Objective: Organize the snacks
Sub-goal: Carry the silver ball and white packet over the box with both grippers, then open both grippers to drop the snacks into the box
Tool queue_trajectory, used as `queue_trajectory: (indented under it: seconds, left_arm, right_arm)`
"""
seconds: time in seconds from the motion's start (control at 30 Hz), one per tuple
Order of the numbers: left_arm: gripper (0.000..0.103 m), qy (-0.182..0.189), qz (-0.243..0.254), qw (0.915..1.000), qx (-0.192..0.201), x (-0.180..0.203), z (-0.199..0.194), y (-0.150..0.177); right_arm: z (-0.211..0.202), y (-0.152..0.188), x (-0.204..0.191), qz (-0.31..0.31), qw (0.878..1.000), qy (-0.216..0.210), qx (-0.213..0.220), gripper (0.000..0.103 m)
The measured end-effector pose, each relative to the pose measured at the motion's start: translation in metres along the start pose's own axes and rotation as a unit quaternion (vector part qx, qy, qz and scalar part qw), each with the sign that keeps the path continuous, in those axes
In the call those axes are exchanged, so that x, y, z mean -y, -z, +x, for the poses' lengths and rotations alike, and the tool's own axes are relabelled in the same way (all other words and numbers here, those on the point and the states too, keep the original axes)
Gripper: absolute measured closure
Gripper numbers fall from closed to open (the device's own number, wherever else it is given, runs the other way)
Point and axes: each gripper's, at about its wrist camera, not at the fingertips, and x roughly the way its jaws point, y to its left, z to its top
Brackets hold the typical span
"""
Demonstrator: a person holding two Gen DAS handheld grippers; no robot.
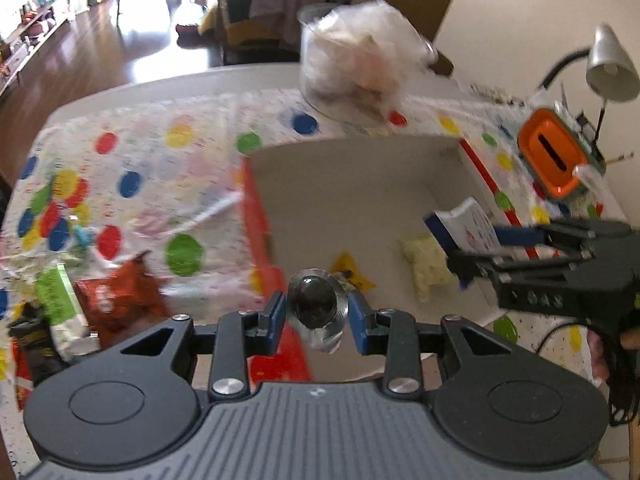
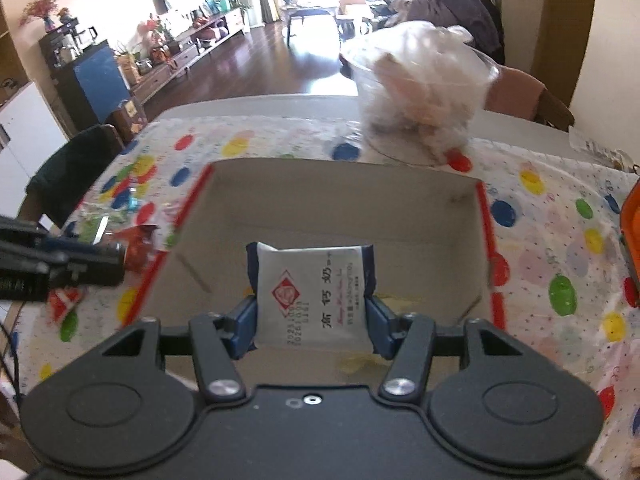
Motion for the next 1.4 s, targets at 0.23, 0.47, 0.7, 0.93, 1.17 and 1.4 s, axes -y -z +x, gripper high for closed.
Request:
queue_trajectory:
  seconds: [0.23, 0.47, 0.7, 0.93, 1.17, 1.4]
  left_arm:
    - [0.070, -0.013, 0.027, 0.9984, -0.048, 0.036, 0.050, -0.006]
    - [0.070, -0.029, 0.035, 0.9962, -0.075, 0.053, 0.085, -0.012]
    - [0.070, -0.042, 0.029, 0.9934, -0.103, 0.061, 0.113, -0.023]
    - [0.070, -0.052, 0.025, 0.9899, -0.129, 0.064, 0.128, -0.026]
    - [0.069, -0.050, 0.015, 0.9878, -0.147, 0.063, 0.137, -0.024]
    - [0.064, -0.036, 0.008, 0.9901, -0.135, 0.058, 0.129, -0.020]
  right_arm:
    - [0.034, -0.009, 0.026, -0.006, 0.999, 0.019, -0.026, 0.047]
    - [0.065, -0.017, 0.036, -0.006, 0.998, 0.023, -0.054, 0.047]
    - [0.093, -0.029, 0.033, -0.034, 0.996, 0.020, -0.085, 0.047]
    - [0.107, -0.030, 0.030, -0.053, 0.992, 0.021, -0.111, 0.047]
    - [0.104, -0.029, 0.032, -0.052, 0.992, 0.013, -0.115, 0.043]
    - [0.085, -0.028, 0.036, -0.035, 0.995, 0.004, -0.089, 0.039]
